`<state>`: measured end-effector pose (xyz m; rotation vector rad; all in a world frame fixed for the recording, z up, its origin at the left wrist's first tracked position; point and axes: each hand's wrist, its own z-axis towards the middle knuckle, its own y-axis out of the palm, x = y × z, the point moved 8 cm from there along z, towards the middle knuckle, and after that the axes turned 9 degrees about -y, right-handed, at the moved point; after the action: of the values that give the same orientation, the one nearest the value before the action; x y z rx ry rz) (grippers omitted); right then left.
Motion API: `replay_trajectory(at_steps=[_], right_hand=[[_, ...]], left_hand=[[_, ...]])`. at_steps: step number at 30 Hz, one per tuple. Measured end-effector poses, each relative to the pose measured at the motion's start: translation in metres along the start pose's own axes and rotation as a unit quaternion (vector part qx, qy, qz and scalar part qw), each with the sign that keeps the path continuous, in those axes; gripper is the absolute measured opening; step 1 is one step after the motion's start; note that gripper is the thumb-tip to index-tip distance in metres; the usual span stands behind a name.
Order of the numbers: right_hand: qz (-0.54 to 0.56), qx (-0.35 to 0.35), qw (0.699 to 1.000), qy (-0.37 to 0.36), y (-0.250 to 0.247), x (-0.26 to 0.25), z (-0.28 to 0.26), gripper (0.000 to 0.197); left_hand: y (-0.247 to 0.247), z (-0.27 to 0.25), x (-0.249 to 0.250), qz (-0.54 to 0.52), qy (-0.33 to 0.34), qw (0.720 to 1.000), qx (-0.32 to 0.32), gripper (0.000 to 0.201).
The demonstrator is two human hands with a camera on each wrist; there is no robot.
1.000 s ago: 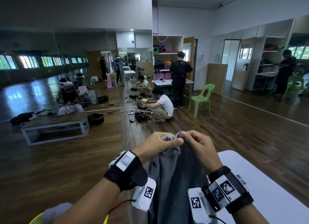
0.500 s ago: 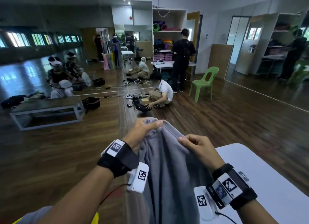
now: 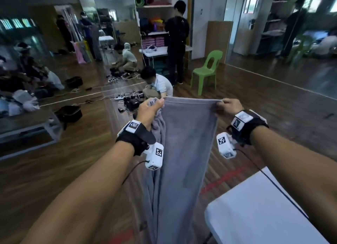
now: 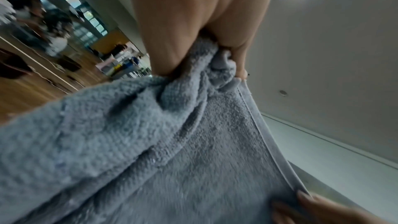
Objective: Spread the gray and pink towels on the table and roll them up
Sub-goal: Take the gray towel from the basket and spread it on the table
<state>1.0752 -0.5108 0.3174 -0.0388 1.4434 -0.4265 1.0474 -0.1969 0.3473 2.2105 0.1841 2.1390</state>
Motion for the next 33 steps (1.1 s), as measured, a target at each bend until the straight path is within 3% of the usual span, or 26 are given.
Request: replay_trajectory(at_steps=[3, 5, 9, 12, 16, 20, 22, 25, 28, 30, 31, 32, 33], right_hand=[[-0.099, 0.061, 0.992, -0.049, -0.037, -0.022, 0.063, 0.011], [-0.117, 0.092, 0.985, -0.091, -0.061, -0.044, 0.08, 0.014], [-0.16, 0.104, 0.973, -0.127, -0.11, -0.044, 0.093, 0.019], [-0.212, 0.075, 0.967, -0.12, -0.146, -0.014, 0.068, 0.02], [-0.303, 0.004, 0.946, -0.115, -0.204, 0.046, -0.011, 0.023], [-0.416, -0.14, 0.896, -0.064, -0.273, 0.169, -0.137, 0.032], [-0.486, -0.217, 0.846, 0.014, -0.319, 0.249, -0.219, 0.039], [-0.543, -0.263, 0.772, 0.198, -0.411, 0.359, -0.351, 0.038], [-0.583, -0.272, 0.678, 0.355, -0.498, 0.42, -0.457, 0.037], [-0.613, -0.271, 0.642, 0.373, -0.524, 0.425, -0.486, 0.041], [-0.628, -0.253, 0.643, 0.358, -0.526, 0.421, -0.488, 0.038], [-0.63, -0.229, 0.666, 0.328, -0.519, 0.412, -0.485, 0.036], [-0.606, -0.196, 0.717, 0.284, -0.504, 0.406, -0.477, 0.037]], left_hand=[[0.038, 0.036, 0.019, 0.018, 0.037, 0.998, -0.043, 0.023], [0.064, 0.052, 0.029, 0.018, 0.064, 0.996, -0.055, 0.023], [0.121, 0.054, 0.034, 0.032, 0.114, 0.991, -0.064, 0.021], [0.162, 0.033, 0.001, 0.054, 0.111, 0.989, -0.075, 0.021], [0.225, -0.038, -0.087, 0.093, 0.064, 0.987, -0.116, 0.017], [0.318, -0.164, -0.219, 0.143, -0.011, 0.973, -0.18, 0.013], [0.362, -0.239, -0.296, 0.185, -0.072, 0.956, -0.216, 0.015], [0.415, -0.364, -0.388, 0.202, -0.168, 0.935, -0.24, 0.014], [0.476, -0.481, -0.419, 0.162, -0.229, 0.891, -0.357, 0.006], [0.505, -0.531, -0.424, 0.19, -0.23, 0.851, -0.433, 0.023], [0.51, -0.542, -0.424, 0.219, -0.221, 0.837, -0.45, 0.034], [0.505, -0.542, -0.424, 0.245, -0.214, 0.836, -0.442, 0.046], [0.493, -0.532, -0.424, 0.294, -0.186, 0.84, -0.416, 0.058]])
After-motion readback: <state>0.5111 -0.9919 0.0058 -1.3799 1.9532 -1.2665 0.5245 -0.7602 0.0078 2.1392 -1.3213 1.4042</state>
